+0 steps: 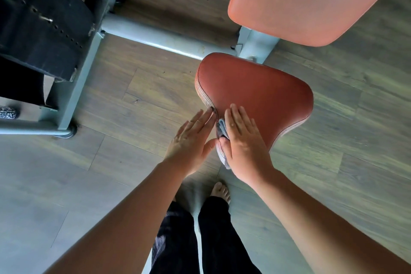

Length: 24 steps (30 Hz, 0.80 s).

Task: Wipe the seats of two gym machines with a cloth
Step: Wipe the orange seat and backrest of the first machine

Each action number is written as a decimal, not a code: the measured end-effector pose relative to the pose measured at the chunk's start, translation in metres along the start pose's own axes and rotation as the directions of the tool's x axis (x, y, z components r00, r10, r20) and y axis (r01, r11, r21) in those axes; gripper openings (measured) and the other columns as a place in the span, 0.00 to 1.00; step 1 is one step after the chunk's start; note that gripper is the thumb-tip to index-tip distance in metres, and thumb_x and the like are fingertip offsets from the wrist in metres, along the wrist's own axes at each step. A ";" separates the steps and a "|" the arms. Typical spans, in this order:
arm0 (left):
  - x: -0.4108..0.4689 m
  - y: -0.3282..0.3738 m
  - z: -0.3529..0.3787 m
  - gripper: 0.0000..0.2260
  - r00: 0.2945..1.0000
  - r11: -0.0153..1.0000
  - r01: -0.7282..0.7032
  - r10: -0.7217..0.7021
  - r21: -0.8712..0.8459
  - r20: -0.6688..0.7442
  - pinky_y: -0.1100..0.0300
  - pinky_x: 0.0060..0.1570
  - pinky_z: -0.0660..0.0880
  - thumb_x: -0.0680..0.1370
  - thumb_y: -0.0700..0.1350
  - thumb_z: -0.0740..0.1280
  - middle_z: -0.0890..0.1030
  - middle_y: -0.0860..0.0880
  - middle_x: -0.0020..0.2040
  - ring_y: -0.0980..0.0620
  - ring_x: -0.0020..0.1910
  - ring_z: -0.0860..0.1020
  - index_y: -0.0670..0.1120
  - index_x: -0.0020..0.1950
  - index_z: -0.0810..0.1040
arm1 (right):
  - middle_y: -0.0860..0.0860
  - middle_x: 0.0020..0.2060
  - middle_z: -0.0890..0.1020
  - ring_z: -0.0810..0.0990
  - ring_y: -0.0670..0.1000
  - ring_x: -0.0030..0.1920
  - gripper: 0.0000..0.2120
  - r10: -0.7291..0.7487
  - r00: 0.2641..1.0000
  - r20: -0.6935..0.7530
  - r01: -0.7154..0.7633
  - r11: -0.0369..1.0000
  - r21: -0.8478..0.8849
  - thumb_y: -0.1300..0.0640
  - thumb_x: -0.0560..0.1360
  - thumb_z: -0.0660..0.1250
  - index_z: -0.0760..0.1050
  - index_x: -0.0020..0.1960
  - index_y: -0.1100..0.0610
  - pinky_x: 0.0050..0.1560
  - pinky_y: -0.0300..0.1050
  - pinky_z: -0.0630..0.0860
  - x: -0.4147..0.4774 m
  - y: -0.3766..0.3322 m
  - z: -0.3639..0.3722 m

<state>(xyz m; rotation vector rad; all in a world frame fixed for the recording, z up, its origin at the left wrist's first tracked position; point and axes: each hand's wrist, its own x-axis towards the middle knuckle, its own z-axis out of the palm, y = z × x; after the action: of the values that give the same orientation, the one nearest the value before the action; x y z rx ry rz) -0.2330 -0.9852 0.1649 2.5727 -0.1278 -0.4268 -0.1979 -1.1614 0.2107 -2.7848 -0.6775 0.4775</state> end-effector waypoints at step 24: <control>0.018 0.028 -0.013 0.30 0.990 0.985 -0.142 0.140 0.098 0.033 0.48 0.81 0.53 0.84 0.59 0.50 0.55 0.52 0.85 0.53 0.84 0.50 0.48 0.83 0.58 | 0.61 0.80 0.61 0.56 0.61 0.81 0.29 0.284 0.949 -0.137 -0.257 0.949 0.184 0.51 0.82 0.55 0.59 0.79 0.63 0.79 0.59 0.56 -0.014 0.031 0.007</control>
<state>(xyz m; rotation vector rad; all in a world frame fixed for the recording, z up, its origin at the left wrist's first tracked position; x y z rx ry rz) -0.2120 -1.0056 0.1848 2.6350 -0.3466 -0.4107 -0.1997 -1.1939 0.1985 -2.7304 -0.2072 0.3326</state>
